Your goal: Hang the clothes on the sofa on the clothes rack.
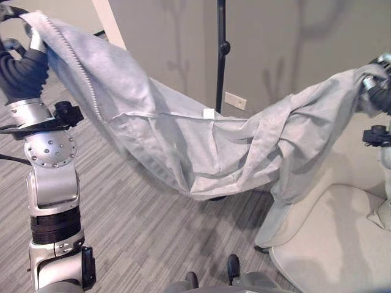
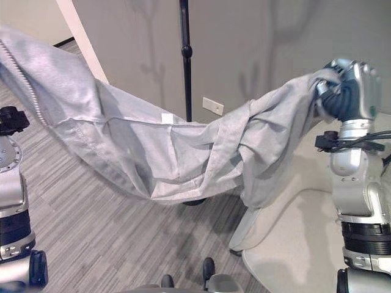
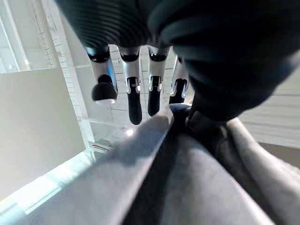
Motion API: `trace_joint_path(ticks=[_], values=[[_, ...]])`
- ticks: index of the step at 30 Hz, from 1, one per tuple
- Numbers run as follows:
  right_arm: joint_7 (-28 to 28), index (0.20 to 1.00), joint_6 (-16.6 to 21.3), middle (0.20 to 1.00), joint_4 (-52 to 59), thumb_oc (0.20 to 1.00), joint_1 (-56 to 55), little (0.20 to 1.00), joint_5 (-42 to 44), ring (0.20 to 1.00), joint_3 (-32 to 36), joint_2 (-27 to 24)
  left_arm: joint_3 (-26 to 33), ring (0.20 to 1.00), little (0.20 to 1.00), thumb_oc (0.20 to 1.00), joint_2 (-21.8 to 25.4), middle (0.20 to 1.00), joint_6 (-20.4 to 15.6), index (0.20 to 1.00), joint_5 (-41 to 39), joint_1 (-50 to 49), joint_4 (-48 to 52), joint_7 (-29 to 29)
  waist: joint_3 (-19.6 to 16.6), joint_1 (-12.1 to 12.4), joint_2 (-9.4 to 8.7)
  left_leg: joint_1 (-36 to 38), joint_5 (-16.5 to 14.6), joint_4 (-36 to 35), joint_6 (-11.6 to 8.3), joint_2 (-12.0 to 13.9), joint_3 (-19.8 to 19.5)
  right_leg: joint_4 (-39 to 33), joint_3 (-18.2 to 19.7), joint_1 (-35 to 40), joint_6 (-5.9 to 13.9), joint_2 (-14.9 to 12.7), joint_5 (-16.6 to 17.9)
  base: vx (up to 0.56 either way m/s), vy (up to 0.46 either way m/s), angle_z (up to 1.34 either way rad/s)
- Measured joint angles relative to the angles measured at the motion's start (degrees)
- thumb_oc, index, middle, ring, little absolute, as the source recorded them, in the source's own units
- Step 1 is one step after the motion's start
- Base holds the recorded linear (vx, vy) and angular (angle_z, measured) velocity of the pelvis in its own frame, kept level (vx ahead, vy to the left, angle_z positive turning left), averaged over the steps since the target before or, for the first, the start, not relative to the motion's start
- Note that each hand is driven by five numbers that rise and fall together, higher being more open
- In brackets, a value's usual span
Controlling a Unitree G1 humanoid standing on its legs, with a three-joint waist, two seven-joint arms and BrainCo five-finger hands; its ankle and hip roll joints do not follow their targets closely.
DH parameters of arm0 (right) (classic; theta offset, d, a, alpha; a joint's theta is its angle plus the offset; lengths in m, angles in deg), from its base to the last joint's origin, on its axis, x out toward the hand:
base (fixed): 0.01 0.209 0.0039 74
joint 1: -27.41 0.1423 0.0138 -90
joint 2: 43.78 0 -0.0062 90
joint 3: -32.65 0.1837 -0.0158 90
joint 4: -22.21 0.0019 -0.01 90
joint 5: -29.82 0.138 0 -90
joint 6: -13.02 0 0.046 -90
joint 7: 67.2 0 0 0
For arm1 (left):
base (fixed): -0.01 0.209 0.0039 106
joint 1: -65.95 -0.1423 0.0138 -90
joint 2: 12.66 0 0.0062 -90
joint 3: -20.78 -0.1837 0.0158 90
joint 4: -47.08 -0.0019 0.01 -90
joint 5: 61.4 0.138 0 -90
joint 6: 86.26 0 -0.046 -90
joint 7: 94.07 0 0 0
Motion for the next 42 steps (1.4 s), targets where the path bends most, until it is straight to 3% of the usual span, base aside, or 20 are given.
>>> trace_joint_path(ticks=[6,7,8,11,16,23,26,28,32,33,36,38,40,41,42], values=[[0.1,0.2,1.5,0.2,4.7,0.2,-0.2,0.2,1.4,0.2,0.8,1.4,1.6,0.2,0.2,0.2,-0.3,0.2,-0.3,0.2,-0.1,-1.9,4.0,0.0,-0.5,0.9,-0.05,-1.9,-1.5,3.2,-0.26,0.3,-0.2,0.0,0.6,-0.5,-0.39,0.1,0.1,0.01,0.012,-0.02],[0.0,0.2,1.8,0.2,5.5,0.2,-0.2,0.2,2.3,0.2,1.4,2.0,1.6,0.2,0.2,0.2,-0.3,0.2,-0.3,0.2,-0.4,-1.9,4.1,-0.1,-0.5,1.2,-0.35,-2.7,-1.5,4.5,-0.26,0.0,-0.8,0.0,1.1,-0.6,-0.71,0.1,0.3,0.07,0.173,-0.19],[0.1,0.2,2.3,0.2,7.0,0.2,-0.2,0.2,3.7,0.2,2.8,4.8,2.2,0.2,0.2,0.2,-0.4,0.2,-0.5,0.2,-2.0,-2.2,5.3,-0.4,-0.7,2.7,-1.54,-6.2,-3.7,9.2,0.05,0.1,-4.2,0.0,2.8,-2.0,-0.57,0.0,0.1,0.07,0.231,-0.46],[-0.3,0.2,2.5,0.2,8.7,0.2,-0.5,0.2,4.7,0.2,5.1,8.4,3.0,0.2,0.2,0.2,-2.1,0.2,-1.6,0.2,-3.6,-3.7,8.1,-1.4,-0.9,3.6,-1.67,-4.8,-3.7,6.5,-0.59,-0.2,-5.1,0.0,4.7,-2.6,0.06,0.0,0.8,0.08,0.209,-0.39],[-1.9,0.2,2.5,0.2,8.8,0.2,-0.5,0.2,5.5,0.2,6.2,8.2,3.2,0.2,0.2,0.2,-2.1,0.2,-3.1,0.2,-4.7,-3.7,8.2,-1.8,-3.0,3.2,-2.27,-3.6,-2.1,4.0,0.5,-2.0,-3.2,0.0,6.0,-3.4,0.83,-1.4,1.5,0.05,0.138,-0.18],[-4.3,0.2,2.5,0.2,2.6,0.2,6.7,0.2,7.0,0.2,1.9,-3.0,2.0,0.2,0.2,0.2,4.4,0.2,-4.3,0.2,-4.7,4.3,-1.4,0.7,-4.4,3.1,-3.15,-2.2,-2.4,3.9,1.04,-2.7,-1.5,0.0,6.9,-2.7,1.18,-2.0,2.4,0.04,0.083,-0.1],[-5.2,0.2,2.4,0.2,-4.0,0.2,12.8,0.2,8.3,0.2,-2.2,-9.7,-0.9,0.2,0.2,0.2,9.7,0.2,-4.4,0.2,-4.7,9.9,-6.3,2.0,-4.6,3.4,-3.39,-1.2,-2.4,3.2,1.03,-2.7,-1.5,-0.1,6.8,-2.0,2.03,-2.0,1.6,0.05,0.009,0.0],[-6.1,0.2,2.3,0.2,-11.6,0.2,19.3,0.2,9.8,0.2,-9.9,-16.0,-6.1,0.2,0.2,0.2,14.1,0.2,-4.7,0.2,-4.7,16.6,-13.0,3.5,-4.7,3.5,-3.54,-0.6,-2.4,3.2,1.01,-2.6,-1.5,-0.3,6.6,-1.4,2.21,-2.0,1.1,0.01,-0.014,0.02],[-6.9,0.2,2.3,0.2,-21.3,0.2,29.5,0.2,11.6,0.2,-20.8,-22.8,-14.1,0.2,0.2,0.2,19.7,0.2,-4.9,0.2,-5.0,26.3,-19.4,5.3,-4.8,3.7,-3.73,0.0,-2.4,3.2,0.99,-2.4,-1.6,-0.4,6.3,-0.9,2.12,-1.9,0.5,0.03,-0.041,0.02],[-6.9,0.2,2.3,0.2,-22.3,0.2,30.5,0.2,11.7,0.2,-21.8,-23.0,-14.8,0.2,0.2,0.2,20.0,0.2,-4.9,0.2,-5.1,27.1,-20.0,5.4,-4.8,3.7,-3.74,0.1,-2.4,3.2,0.99,-2.4,-1.6,-0.4,6.3,-0.9,2.08,-1.9,0.4,0.01,-0.04,0.05],[-6.9,0.2,2.2,0.2,-30.1,0.2,40.4,0.2,13.9,0.2,-32.9,-24.0,-24.3,0.2,0.2,0.2,21.0,0.2,-5.0,0.2,-7.3,36.5,-27.3,6.2,-5.1,3.6,-3.92,0.3,-2.4,3.3,0.98,-2.3,-1.9,-0.3,5.4,-0.1,1.78,-1.9,0.6,0.02,-0.088,0.08],[-6.5,0.2,2.4,0.2,-36.1,0.2,49.6,0.2,16.0,0.2,-44.3,-23.8,-32.1,0.2,0.2,0.2,21.9,0.2,-5.1,0.2,-9.7,43.1,-33.5,6.4,-5.2,3.6,-3.86,0.2,-2.4,3.3,0.98,-2.0,-1.9,0.0,5.3,-0.2,1.35,-1.7,1.1,0.02,-0.079,0.02],[-6.2,0.2,2.6,0.2,-37.8,0.2,52.9,0.2,16.2,0.2,-49.2,-23.3,-36.7,0.2,0.2,0.2,22.3,0.2,-5.5,0.2,-11.3,46.1,-36.3,6.3,-5.2,3.5,-3.81,0.2,-2.4,3.1,0.98,-1.9,-1.9,0.0,5.3,-0.2,1.29,-1.5,1.1,0.03,-0.133,-0.01],[-6.4,0.2,2.8,0.2,-41.7,0.2,56.4,0.2,17.7,0.2,-53.7,-22.3,-40.3,0.2,0.2,0.2,22.5,0.2,-6.0,0.2,-11.7,48.9,-40.7,6.7,-5.2,3.3,-3.8,0.2,-2.4,3.1,0.97,-1.8,-1.7,0.0,5.2,-0.3,1.22,-1.5,1.0,0.04,-0.2,0.0],[-5.9,0.2,2.9,0.2,-49.3,0.2,63.2,0.2,19.0,0.2,-61.3,-19.9,-48.7,0.2,0.2,0.2,22.4,0.2,-6.0,0.2,-13.0,56.2,-49.4,6.6,-5.2,3.3,-3.82,0.1,-2.4,3.2,0.96,-1.6,-1.6,-0.4,5.0,-0.3,1.33,-1.5,0.1,0.05,-0.178,-0.02]])
